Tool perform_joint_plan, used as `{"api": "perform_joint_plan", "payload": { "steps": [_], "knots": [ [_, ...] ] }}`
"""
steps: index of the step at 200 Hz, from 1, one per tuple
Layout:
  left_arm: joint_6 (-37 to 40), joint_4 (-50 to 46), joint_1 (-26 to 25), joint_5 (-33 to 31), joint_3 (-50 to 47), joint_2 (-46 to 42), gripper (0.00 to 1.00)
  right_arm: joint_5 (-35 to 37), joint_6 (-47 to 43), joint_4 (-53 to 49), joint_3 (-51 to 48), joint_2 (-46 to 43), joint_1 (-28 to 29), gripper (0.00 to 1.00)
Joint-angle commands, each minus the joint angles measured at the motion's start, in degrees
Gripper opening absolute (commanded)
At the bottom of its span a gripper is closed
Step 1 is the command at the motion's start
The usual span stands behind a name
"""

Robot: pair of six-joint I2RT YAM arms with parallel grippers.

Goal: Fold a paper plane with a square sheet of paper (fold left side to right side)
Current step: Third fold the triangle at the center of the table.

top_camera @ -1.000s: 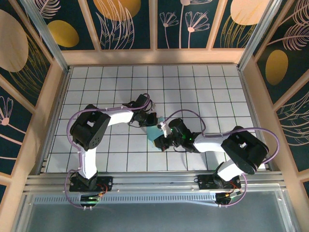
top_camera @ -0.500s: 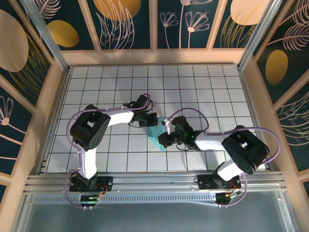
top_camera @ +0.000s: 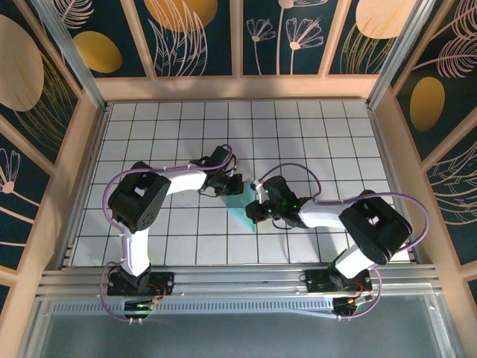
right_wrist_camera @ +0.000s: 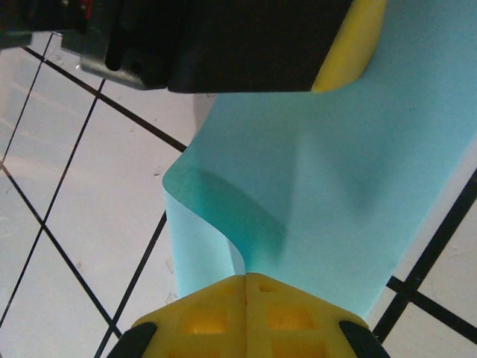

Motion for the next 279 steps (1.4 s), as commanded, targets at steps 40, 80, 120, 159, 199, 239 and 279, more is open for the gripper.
{"api": "perform_joint_plan", "payload": {
  "steps": [40, 80, 120, 159, 199, 239, 279],
  "knots": [
    [0.72, -4.16, -0.37, -3.49, -2.04, 0.89, 0.00, 2.50, -1.24, -2.30, 1.80, 0.95, -0.94, 0.00],
    [0.74, -4.34, -0.40, -3.57, -1.97, 0.96, 0.00, 3.23, -1.25, -2.39, 1.83, 0.96, -1.34, 0.00],
    [0.73, -4.43, -0.39, -3.68, -1.88, 0.97, 0.00, 3.61, -1.90, -3.30, 1.98, 1.07, -1.32, 0.00],
    [0.81, -4.51, -0.40, -3.73, -1.88, 1.16, 0.00, 4.41, -1.90, -3.50, 2.16, 1.22, -1.54, 0.00],
    [0.81, -4.60, -0.36, -3.90, -1.97, 0.96, 0.00, 4.67, -2.08, -3.46, 2.59, 1.82, -1.57, 0.00],
    [0.80, -4.59, -0.36, -3.83, -1.93, 1.06, 0.00, 4.55, -2.17, -3.33, 2.77, 2.02, -1.58, 0.00],
    [0.76, -4.51, -0.43, -3.83, -1.97, 1.16, 0.00, 4.29, -2.17, -3.28, 2.95, 2.26, -1.58, 0.00]
  ]
}}
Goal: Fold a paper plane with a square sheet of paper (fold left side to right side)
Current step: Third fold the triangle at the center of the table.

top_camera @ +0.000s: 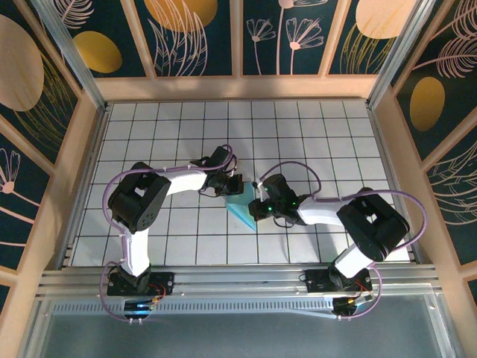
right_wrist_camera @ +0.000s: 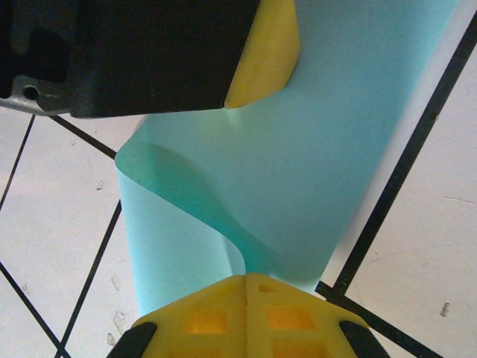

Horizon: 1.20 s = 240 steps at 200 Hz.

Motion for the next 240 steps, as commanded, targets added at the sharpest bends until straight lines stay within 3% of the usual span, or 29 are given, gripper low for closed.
{"api": "perform_joint_plan", "payload": {
  "steps": [1, 91, 156, 206, 240],
  "knots": [
    [0.79, -4.49, -0.13, -3.20, -1.91, 1.31, 0.00, 0.73, -1.31, -0.25, 1.48, 0.90, -0.47, 0.00],
    [0.63, -4.40, -0.17, -3.29, -1.99, 0.82, 0.00, 0.11, -1.91, -1.82, 1.23, 2.99, -0.39, 0.00],
    [0.30, -4.93, 0.61, -4.70, 2.12, -1.56, 0.10, -0.16, -2.02, -2.78, -0.34, 3.87, -0.38, 0.00],
    [-0.23, -5.15, 5.13, -5.51, 3.11, -8.19, 0.16, -0.50, -1.93, -2.39, -0.66, 4.08, -0.37, 0.00],
    [-1.63, -1.24, 6.32, -5.85, -5.42, -17.71, 0.07, -0.94, -1.80, -2.01, -0.71, 4.26, -0.38, 0.00]
  ]
}}
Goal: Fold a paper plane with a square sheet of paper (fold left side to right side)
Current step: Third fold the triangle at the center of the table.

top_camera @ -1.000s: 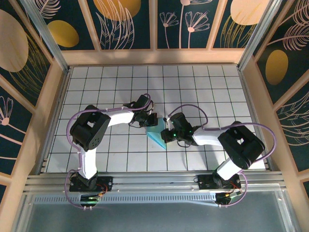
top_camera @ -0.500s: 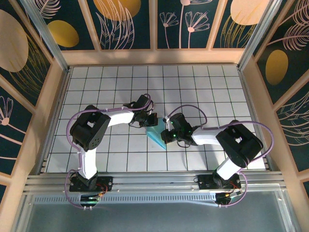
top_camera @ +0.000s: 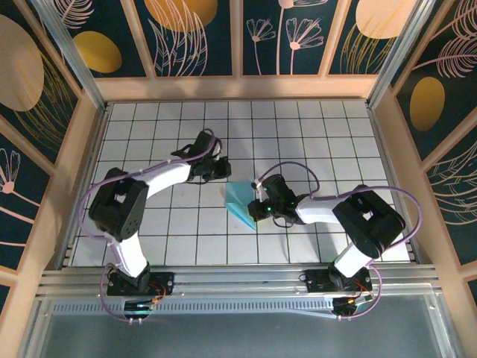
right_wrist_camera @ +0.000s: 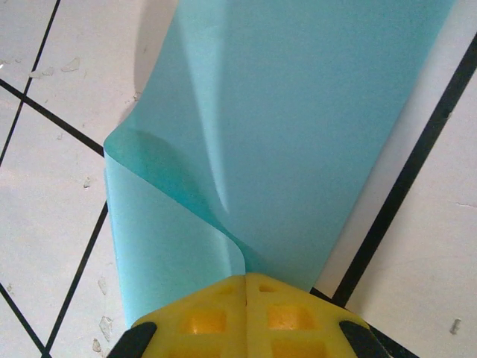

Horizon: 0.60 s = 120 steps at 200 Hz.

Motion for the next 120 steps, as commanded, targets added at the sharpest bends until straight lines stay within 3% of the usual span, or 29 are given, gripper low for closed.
{"api": "perform_joint_plan", "payload": {
  "steps": [1, 56, 120],
  "knots": [
    [-1.29, 1.84, 0.18, -0.31, -5.99, -7.57, 0.07, -0.31, -0.70, -2.73, -1.06, 2.06, -0.27, 0.00],
    [-10.40, 17.43, -1.82, 11.39, -25.27, -18.90, 0.00, -0.49, -1.07, -3.24, -0.71, 2.22, -0.27, 0.00],
    [-15.21, 21.47, -8.41, 11.10, -25.24, -14.95, 0.00, -0.01, -1.19, -4.21, -0.31, 2.55, -0.27, 0.00]
  ]
}}
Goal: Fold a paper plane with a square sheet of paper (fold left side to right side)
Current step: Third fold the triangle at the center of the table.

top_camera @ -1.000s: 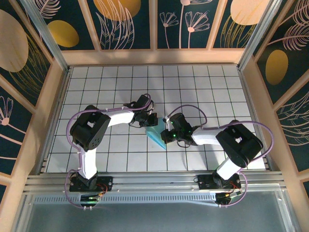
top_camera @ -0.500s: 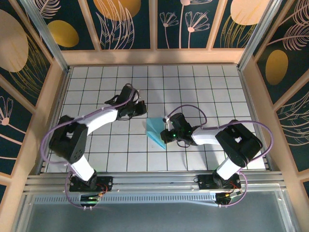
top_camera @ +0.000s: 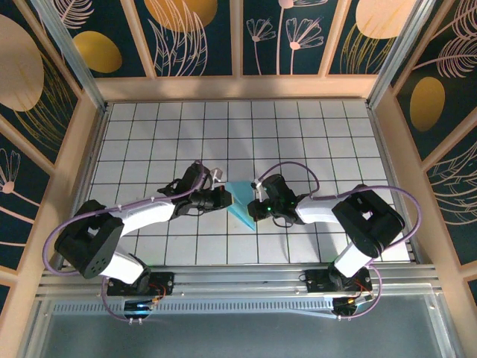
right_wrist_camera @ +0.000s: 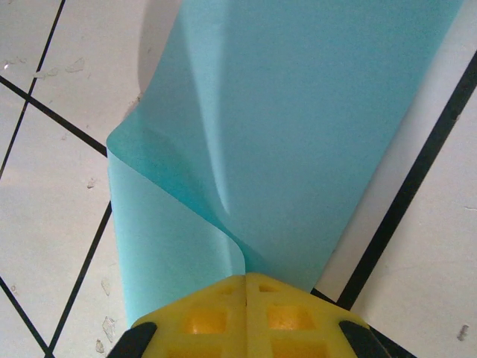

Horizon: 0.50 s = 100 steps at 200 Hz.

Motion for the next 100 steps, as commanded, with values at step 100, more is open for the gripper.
{"api": "perform_joint_plan", "payload": {
  "steps": [100],
  "knots": [
    [-2.60, 4.33, -2.37, 1.11, 5.24, 10.66, 0.00, 0.43, -1.43, -5.07, 0.00, 2.85, -0.20, 0.00]
  ]
}}
